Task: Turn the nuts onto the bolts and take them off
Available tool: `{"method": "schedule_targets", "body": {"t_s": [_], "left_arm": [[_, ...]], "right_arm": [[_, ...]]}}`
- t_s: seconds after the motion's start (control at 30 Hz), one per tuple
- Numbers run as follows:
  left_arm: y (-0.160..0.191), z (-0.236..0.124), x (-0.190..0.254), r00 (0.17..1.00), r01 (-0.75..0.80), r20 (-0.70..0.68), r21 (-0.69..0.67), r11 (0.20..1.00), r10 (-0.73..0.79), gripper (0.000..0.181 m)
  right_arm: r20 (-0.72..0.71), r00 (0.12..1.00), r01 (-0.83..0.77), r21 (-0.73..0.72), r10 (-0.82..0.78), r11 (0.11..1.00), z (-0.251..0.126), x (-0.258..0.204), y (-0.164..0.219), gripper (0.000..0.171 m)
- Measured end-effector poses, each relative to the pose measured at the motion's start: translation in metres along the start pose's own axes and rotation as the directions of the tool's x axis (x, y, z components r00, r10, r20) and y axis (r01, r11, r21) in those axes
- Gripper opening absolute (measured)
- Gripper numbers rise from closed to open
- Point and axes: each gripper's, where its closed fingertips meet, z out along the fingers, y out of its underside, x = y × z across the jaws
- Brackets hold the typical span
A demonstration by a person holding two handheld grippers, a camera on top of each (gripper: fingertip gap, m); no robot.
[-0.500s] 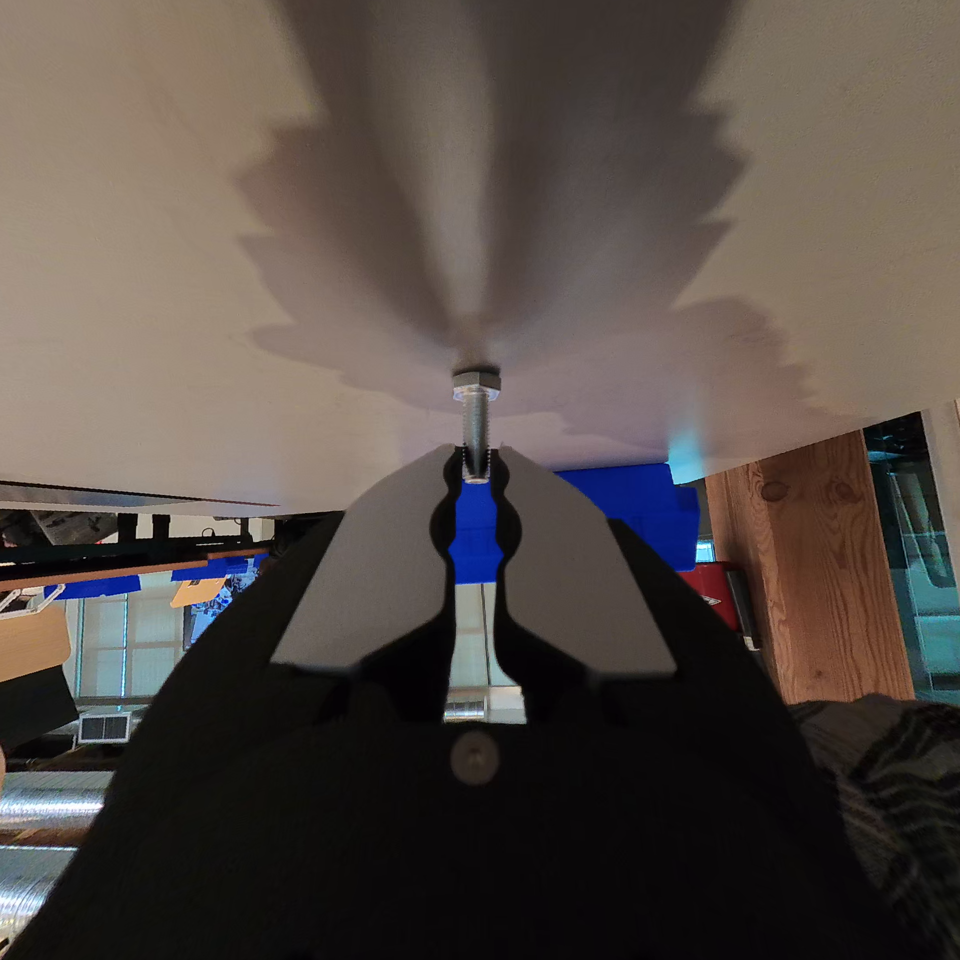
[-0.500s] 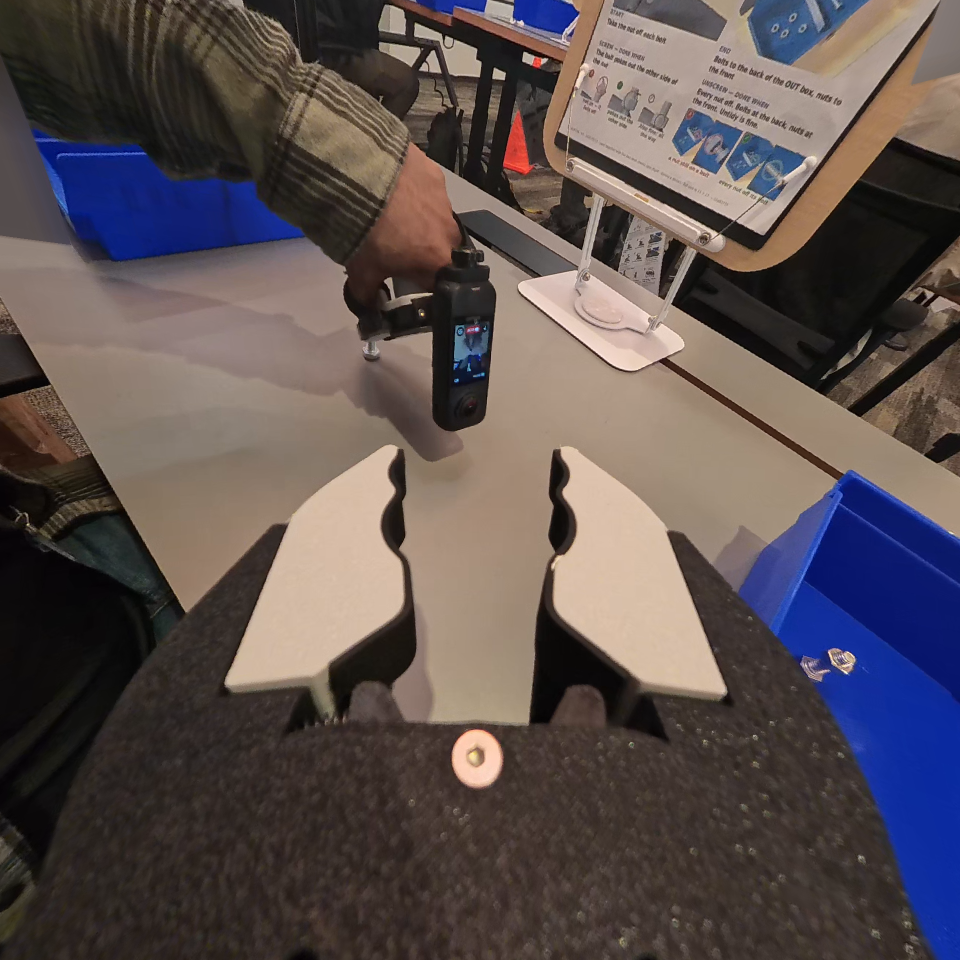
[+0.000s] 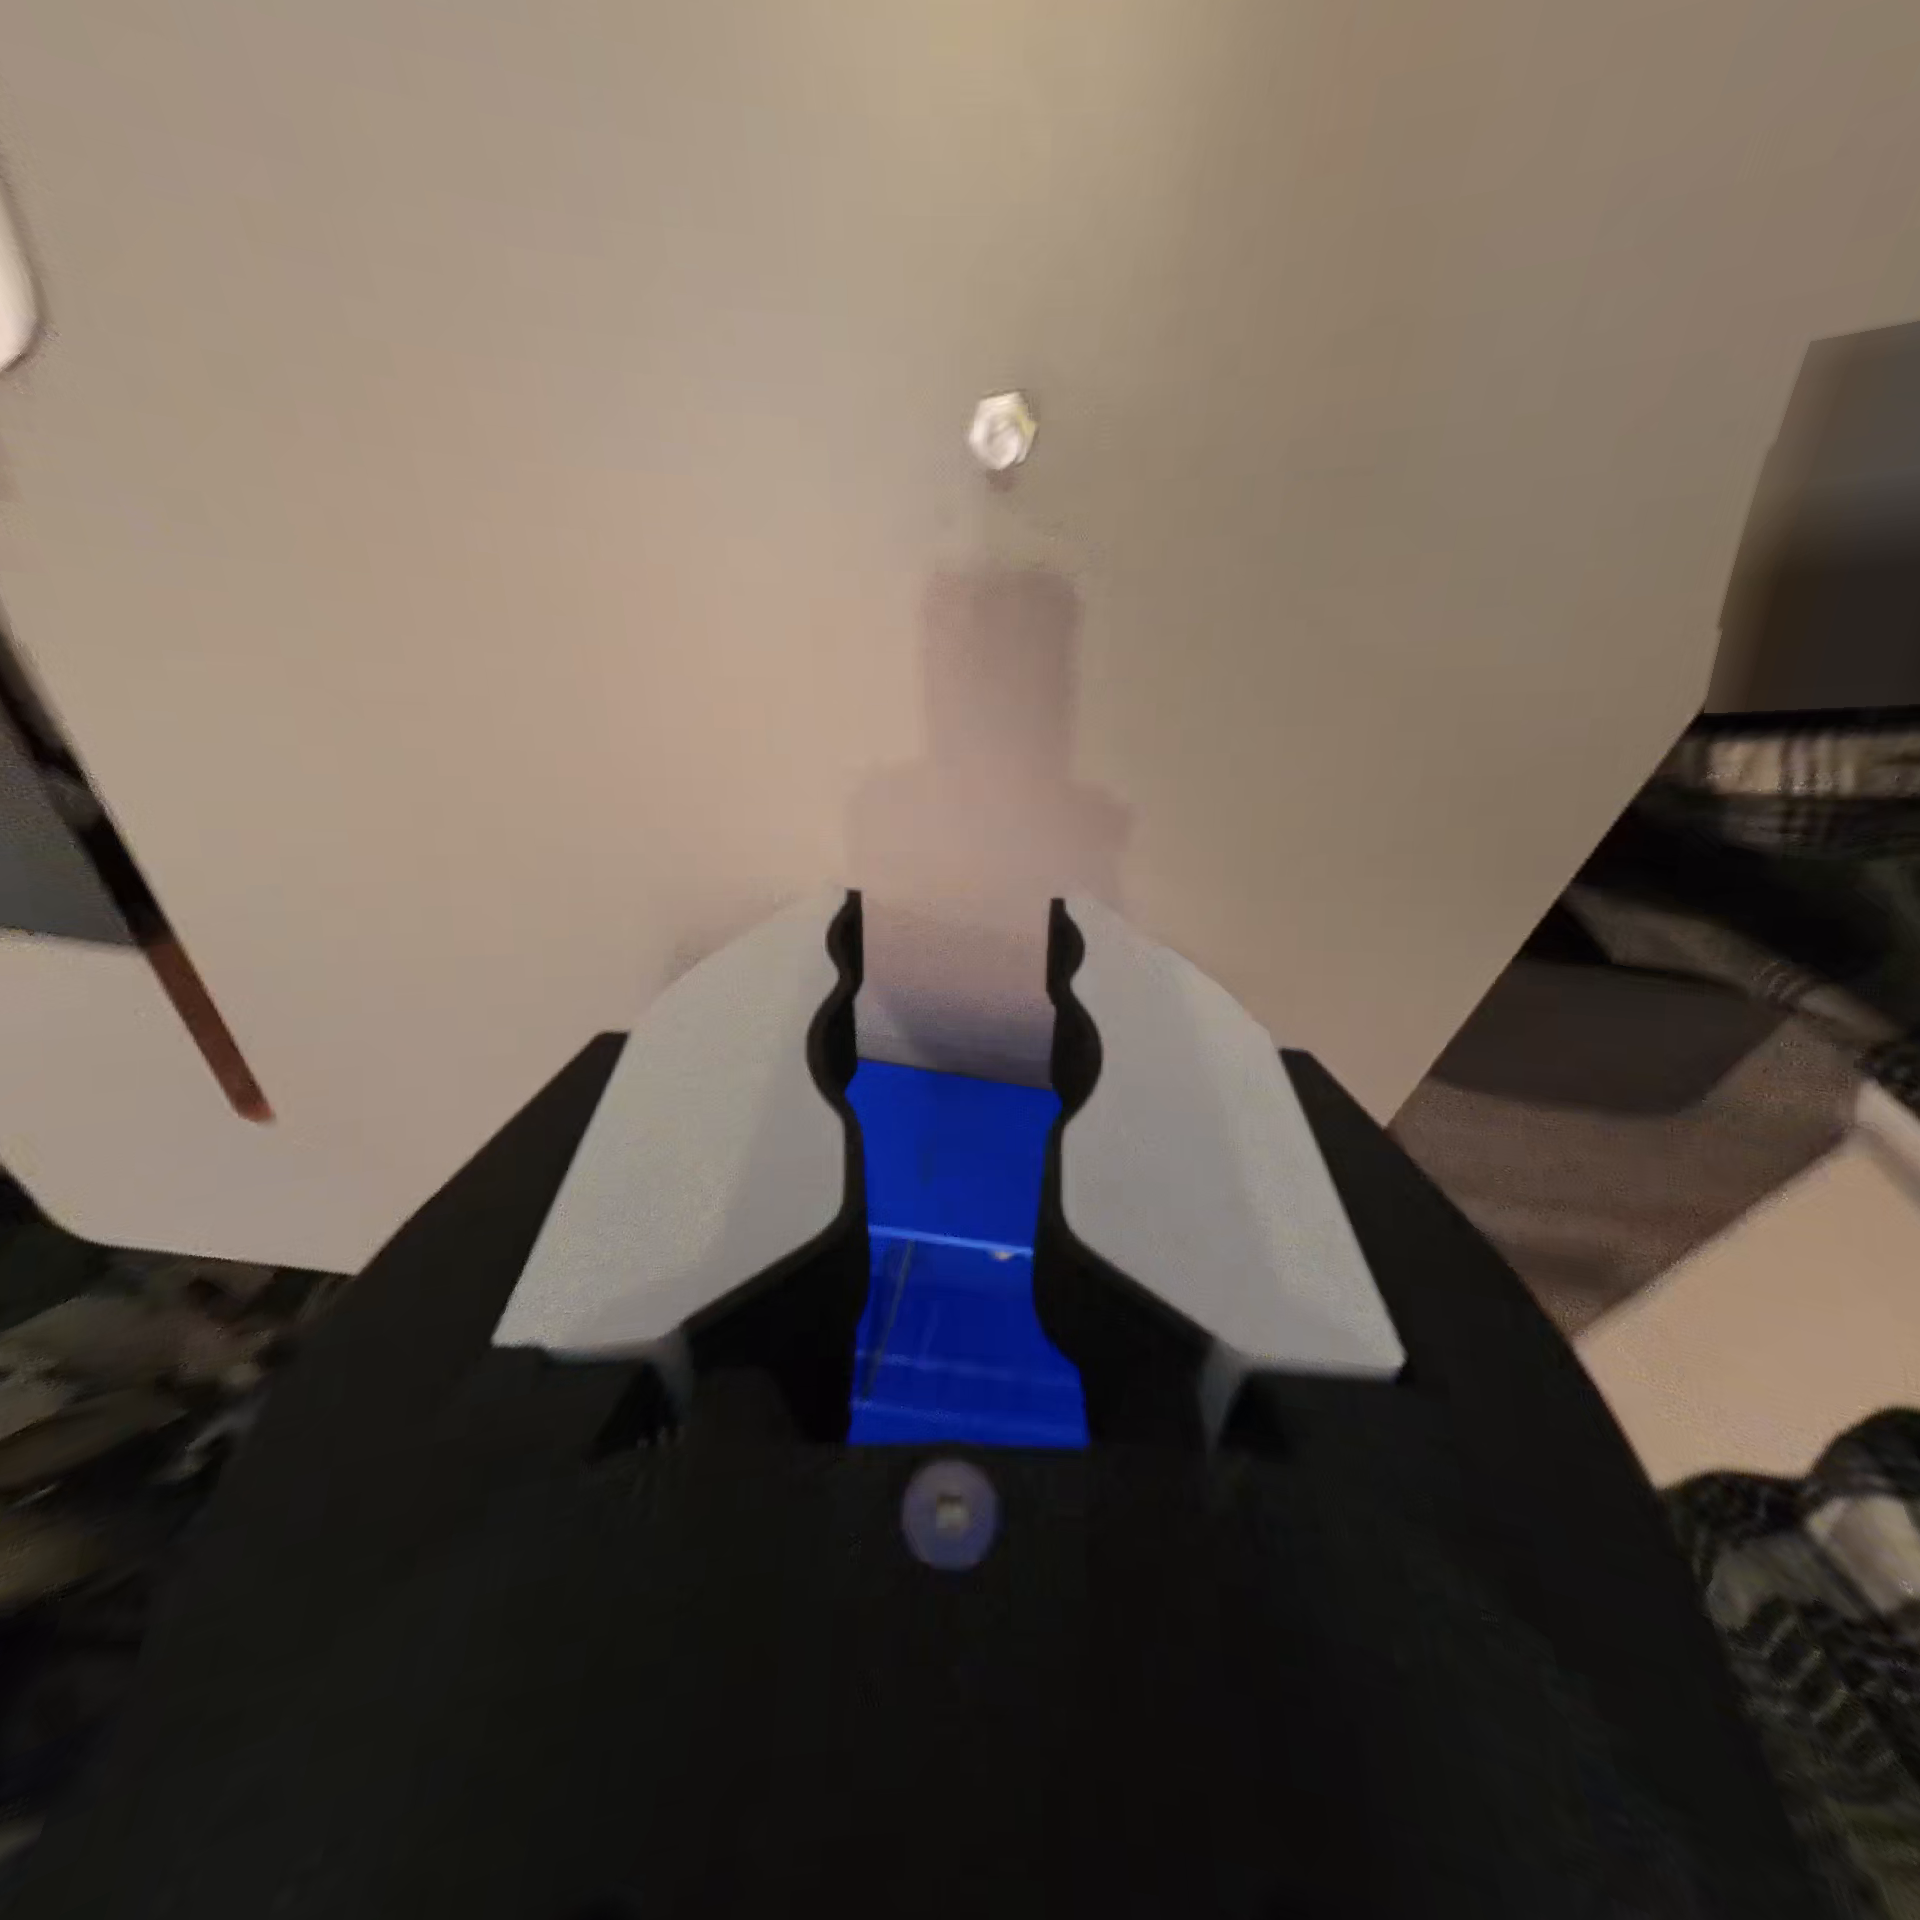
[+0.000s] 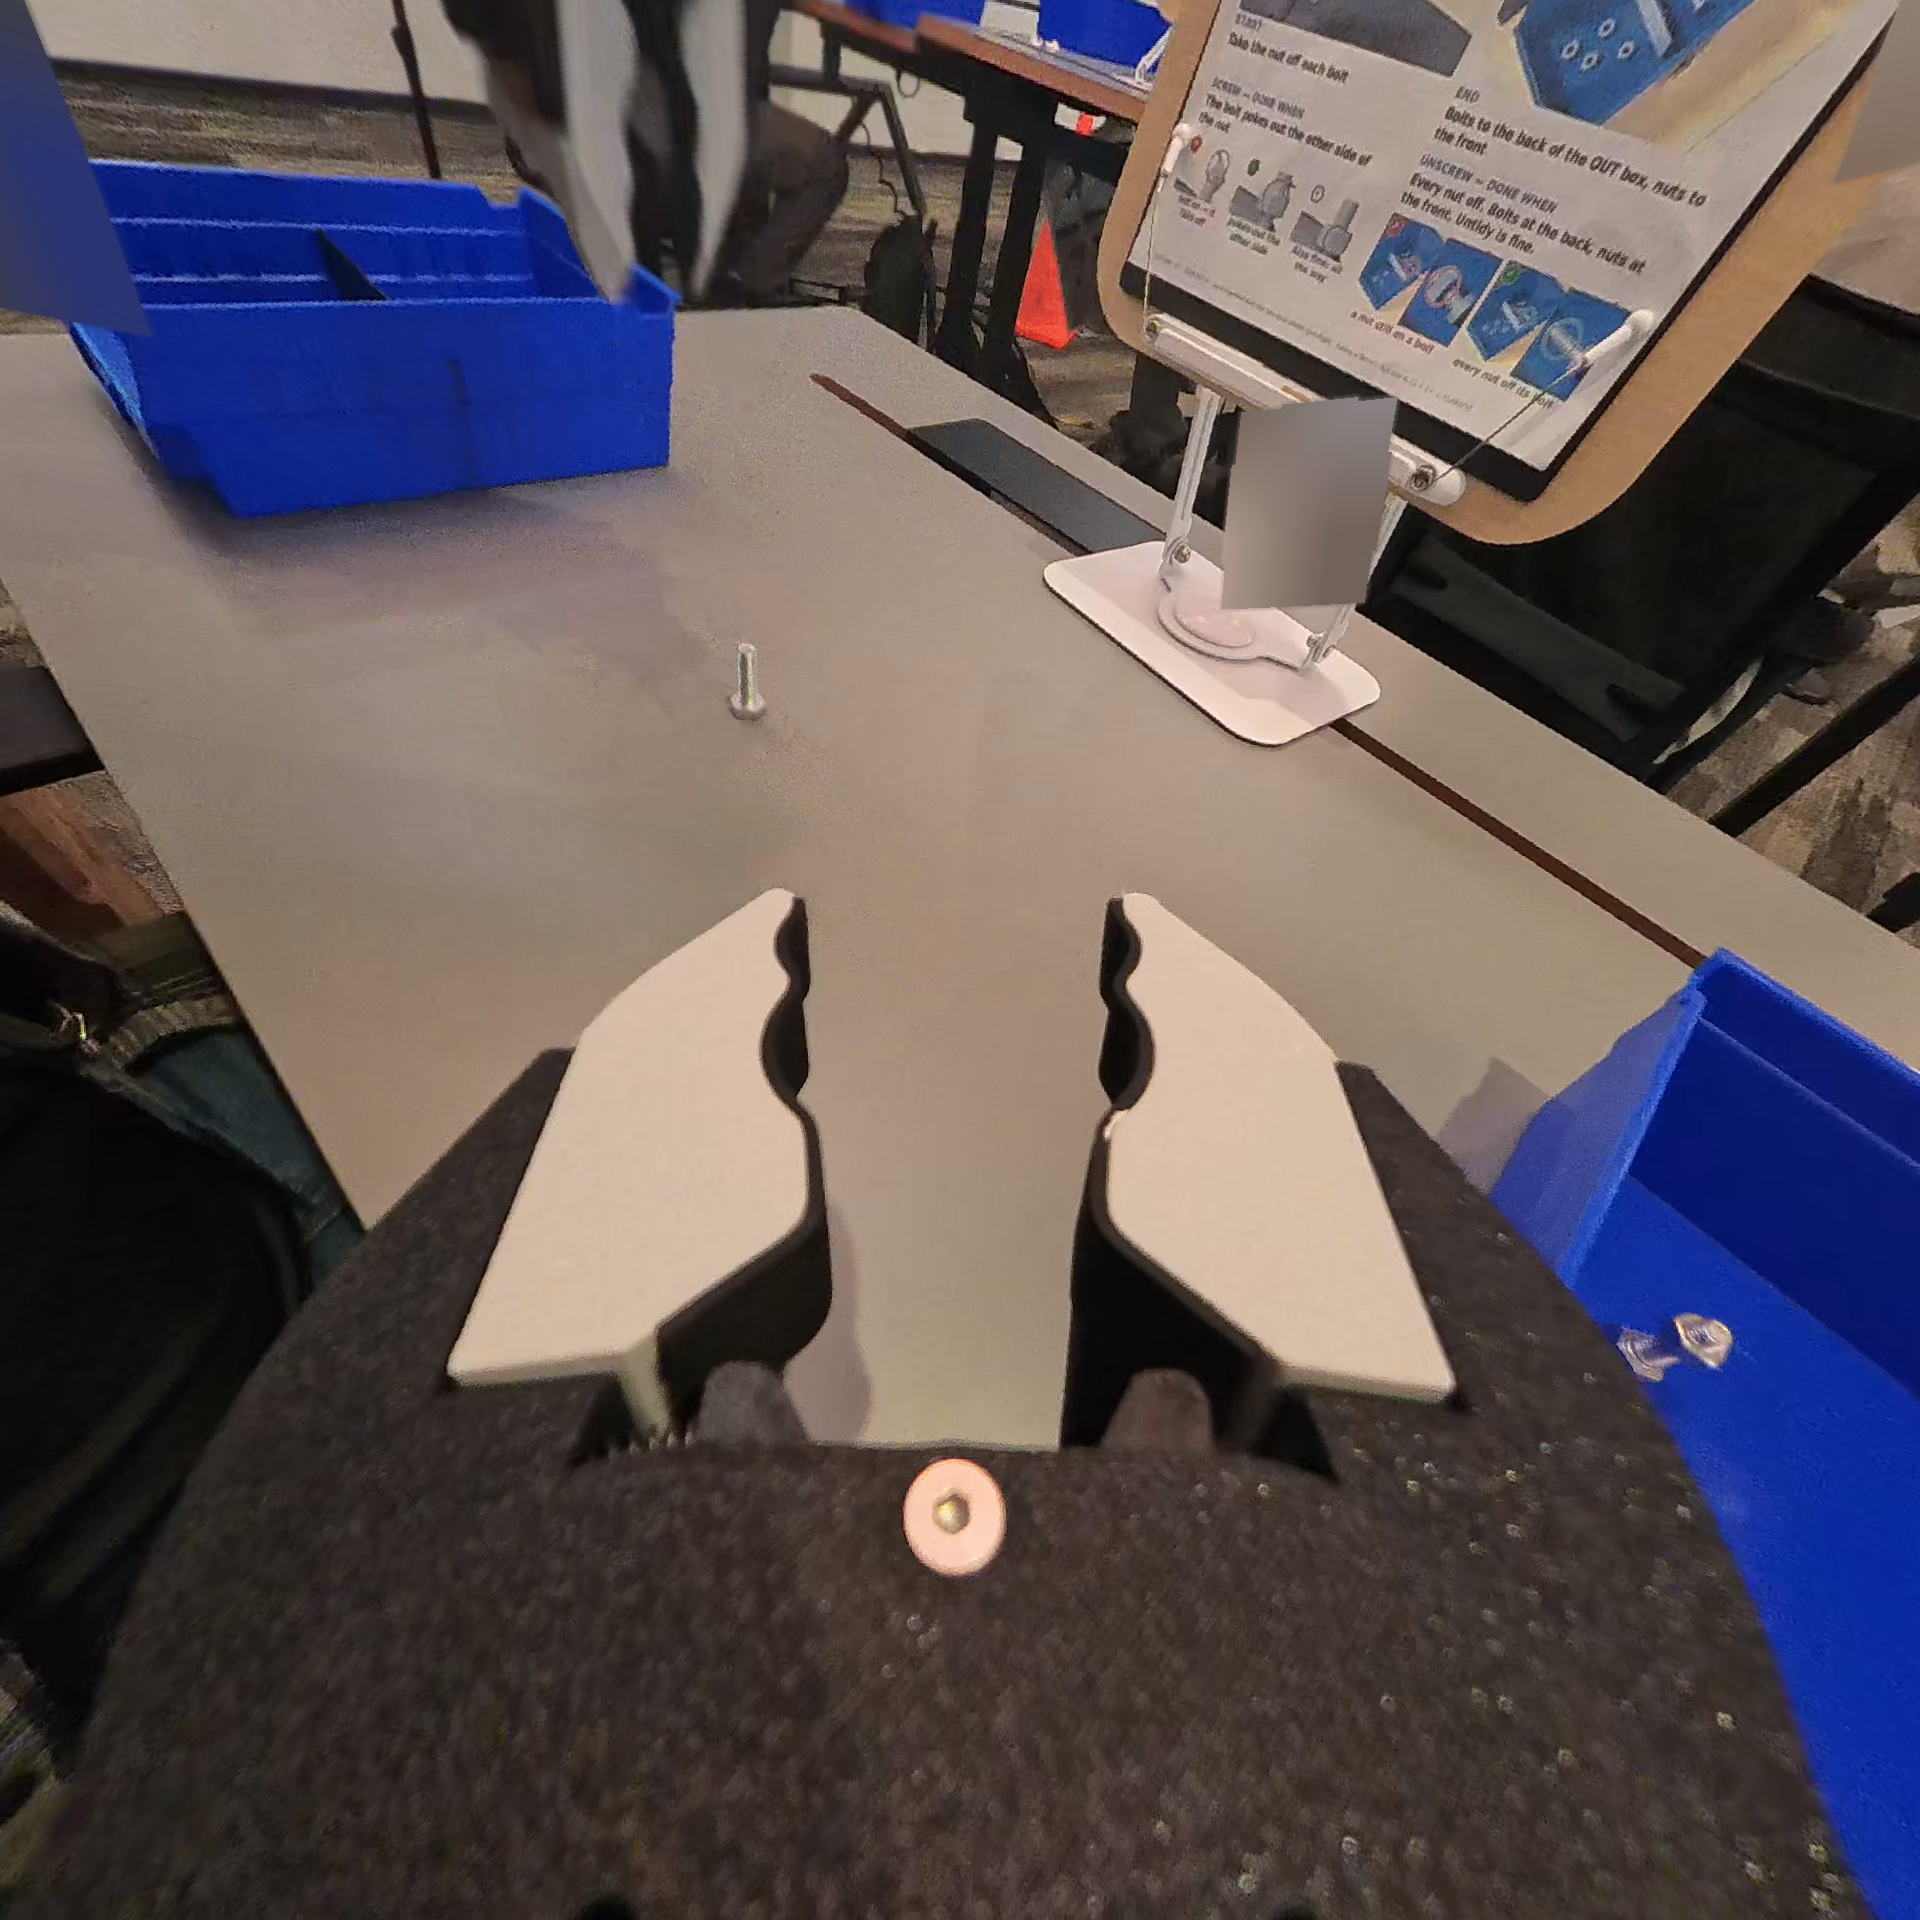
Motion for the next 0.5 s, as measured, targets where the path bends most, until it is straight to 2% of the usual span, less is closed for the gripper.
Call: {"method": "schedule_targets", "body": {"t_s": [0.03, 0.13, 0.23, 0.37, 0.5], "left_arm": [[0.019, -0.016, -0.004, 0.998, 0.057, 0.016, 0.098, 0.994, -0.058, 0.033], [0.09, -0.046, -0.015, 0.962, 0.231, 0.062, 0.332, 0.915, -0.265, 0.032], [0.174, -0.037, -0.011, 0.887, 0.38, 0.081, 0.434, 0.817, -0.455, 0.032], [0.259, 0.021, 0.022, 0.797, 0.538, -0.001, 0.457, 0.708, -0.604, 0.027], [0.296, 0.088, 0.057, 0.788, 0.593, -0.089, 0.378, 0.711, -0.61, 0.025]], "right_arm": [[0.003, 1.0, -0.002, -0.001, 0.002, 1.0, 0.003, 0.001, 0.0, 0.054], [0.021, 1.0, -0.001, 0.002, 0.001, 1.0, 0.014, 0.001, 0.0, 0.054], [0.048, 0.999, -0.002, 0.006, 0.002, 1.0, 0.028, 0.001, -0.002, 0.054], [0.081, 0.997, 0.007, -0.003, -0.006, 1.0, 0.044, -0.001, -0.005, 0.054], [0.106, 0.994, 0.024, -0.011, -0.023, 1.0, 0.054, -0.004, -0.012, 0.054]]}}
